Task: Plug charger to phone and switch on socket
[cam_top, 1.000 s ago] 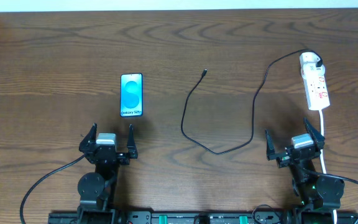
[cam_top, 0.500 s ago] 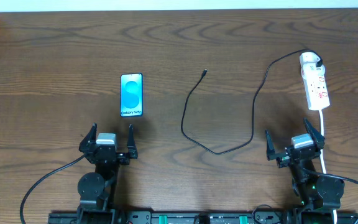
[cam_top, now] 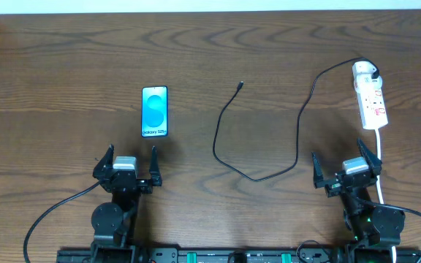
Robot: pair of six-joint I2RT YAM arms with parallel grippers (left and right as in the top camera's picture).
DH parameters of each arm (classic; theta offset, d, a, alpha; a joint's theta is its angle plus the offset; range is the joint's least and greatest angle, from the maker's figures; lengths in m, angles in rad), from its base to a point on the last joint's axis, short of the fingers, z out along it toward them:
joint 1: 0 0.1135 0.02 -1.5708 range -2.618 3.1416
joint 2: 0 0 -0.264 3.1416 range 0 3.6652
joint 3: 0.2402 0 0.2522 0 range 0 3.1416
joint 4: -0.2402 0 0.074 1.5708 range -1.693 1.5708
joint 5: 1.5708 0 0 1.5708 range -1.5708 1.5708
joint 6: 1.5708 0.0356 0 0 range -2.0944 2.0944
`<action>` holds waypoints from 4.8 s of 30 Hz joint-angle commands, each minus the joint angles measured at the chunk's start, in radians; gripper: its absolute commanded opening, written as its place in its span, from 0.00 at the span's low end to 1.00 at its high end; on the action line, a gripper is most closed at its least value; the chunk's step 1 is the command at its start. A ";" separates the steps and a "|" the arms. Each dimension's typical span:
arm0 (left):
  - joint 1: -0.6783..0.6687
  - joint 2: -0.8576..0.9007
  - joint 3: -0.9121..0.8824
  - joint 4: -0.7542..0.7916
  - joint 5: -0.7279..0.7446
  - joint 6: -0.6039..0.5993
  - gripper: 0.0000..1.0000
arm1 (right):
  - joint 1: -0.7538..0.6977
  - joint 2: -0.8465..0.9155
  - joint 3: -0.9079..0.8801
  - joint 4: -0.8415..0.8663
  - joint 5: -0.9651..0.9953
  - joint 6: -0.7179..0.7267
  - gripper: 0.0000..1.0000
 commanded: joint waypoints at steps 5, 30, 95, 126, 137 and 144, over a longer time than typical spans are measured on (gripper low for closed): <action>0.002 -0.006 -0.010 -0.044 -0.001 0.011 0.97 | 0.010 -0.006 -0.002 -0.005 0.007 0.009 0.99; 0.002 0.272 0.237 -0.021 0.040 0.029 0.97 | 0.010 -0.006 -0.002 -0.005 0.007 0.009 0.99; 0.002 2.027 1.630 -0.940 0.004 -0.105 0.97 | 0.010 -0.006 -0.002 -0.005 0.007 0.009 0.99; 0.012 2.193 1.625 -0.836 0.005 -0.201 0.97 | 0.010 -0.006 -0.002 -0.005 0.007 0.009 0.99; 0.011 2.193 1.564 -0.809 0.005 -0.201 0.96 | 0.010 -0.006 -0.002 -0.005 0.007 0.009 0.99; 0.011 2.193 1.547 -0.808 0.005 -0.201 0.91 | 0.010 -0.006 -0.002 -0.005 0.007 0.009 0.99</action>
